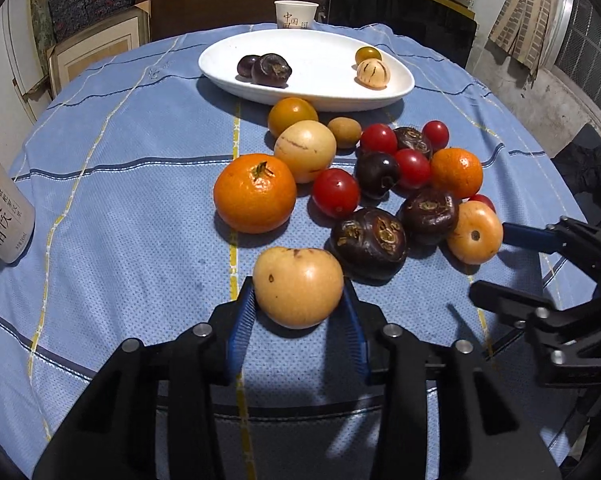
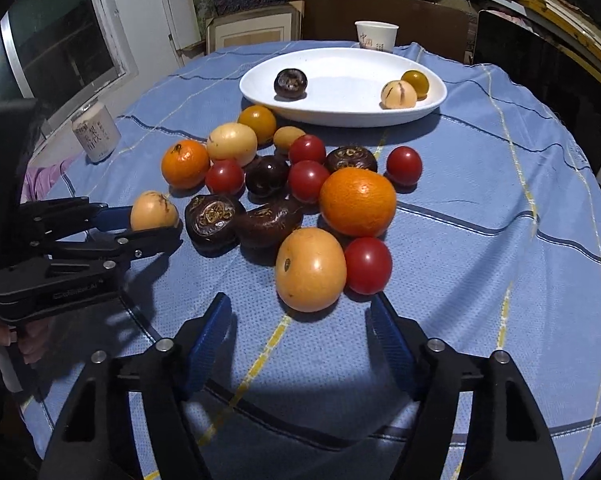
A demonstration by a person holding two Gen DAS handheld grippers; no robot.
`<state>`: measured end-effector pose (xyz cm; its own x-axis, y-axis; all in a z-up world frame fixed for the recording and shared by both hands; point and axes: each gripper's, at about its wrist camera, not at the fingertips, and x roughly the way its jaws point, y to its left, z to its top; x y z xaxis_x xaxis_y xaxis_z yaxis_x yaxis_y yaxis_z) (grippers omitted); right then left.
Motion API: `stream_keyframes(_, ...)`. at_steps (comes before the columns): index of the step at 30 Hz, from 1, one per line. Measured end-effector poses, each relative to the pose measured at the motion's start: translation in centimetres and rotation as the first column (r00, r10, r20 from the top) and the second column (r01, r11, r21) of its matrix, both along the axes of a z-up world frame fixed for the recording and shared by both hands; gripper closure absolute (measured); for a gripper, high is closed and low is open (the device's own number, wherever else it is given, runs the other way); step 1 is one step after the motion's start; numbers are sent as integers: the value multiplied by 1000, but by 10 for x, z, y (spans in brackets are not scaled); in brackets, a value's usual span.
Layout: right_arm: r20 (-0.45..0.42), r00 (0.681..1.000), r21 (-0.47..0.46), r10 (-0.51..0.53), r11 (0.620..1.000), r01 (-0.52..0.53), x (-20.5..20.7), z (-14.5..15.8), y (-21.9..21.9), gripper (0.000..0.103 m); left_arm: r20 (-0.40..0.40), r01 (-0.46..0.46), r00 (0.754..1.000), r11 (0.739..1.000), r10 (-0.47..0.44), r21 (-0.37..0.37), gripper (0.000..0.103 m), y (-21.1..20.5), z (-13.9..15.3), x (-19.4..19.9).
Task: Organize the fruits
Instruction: 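Grasp the pale pear with the left tool while the right tool grasps the orange persimmon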
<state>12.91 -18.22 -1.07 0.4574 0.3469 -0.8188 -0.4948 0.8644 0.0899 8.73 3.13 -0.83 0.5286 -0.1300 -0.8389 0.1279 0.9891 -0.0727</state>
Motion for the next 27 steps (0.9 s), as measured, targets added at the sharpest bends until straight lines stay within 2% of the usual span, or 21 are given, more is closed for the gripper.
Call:
stream_keyframes(4, -7, 1000, -4, 4, 1000, -4, 8, -5, 5, 35, -2, -1, 1000, 1000, 1, -11, 63, 2, 0, 0)
stream_keyframes(7, 5, 1000, -6, -4, 1000, 4, 14, -7, 8, 41, 2, -1, 1000, 1000, 1, -14, 63, 2, 0, 0)
stream_keyframes(8, 8, 1000, -11, -10, 1000, 10, 17, -7, 9, 45, 3, -3, 1000, 1000, 4, -19, 63, 2, -1, 0)
stream_keyframes(10, 26, 999, -28, -37, 999, 38, 21, -8, 9, 59, 2, -5, 1000, 1000, 5, -24, 63, 3, -1, 0)
stream_keyframes(18, -8, 999, 54, -49, 997, 50, 17, -5, -9, 59, -4, -6, 1000, 1000, 6, -17, 63, 0, 1, -1)
stream_keyframes(27, 11, 998, 118, -69, 991, 67, 0, 16, -35, 59, 45, 21, 999, 1000, -20, -8, 63, -6, 25, -17)
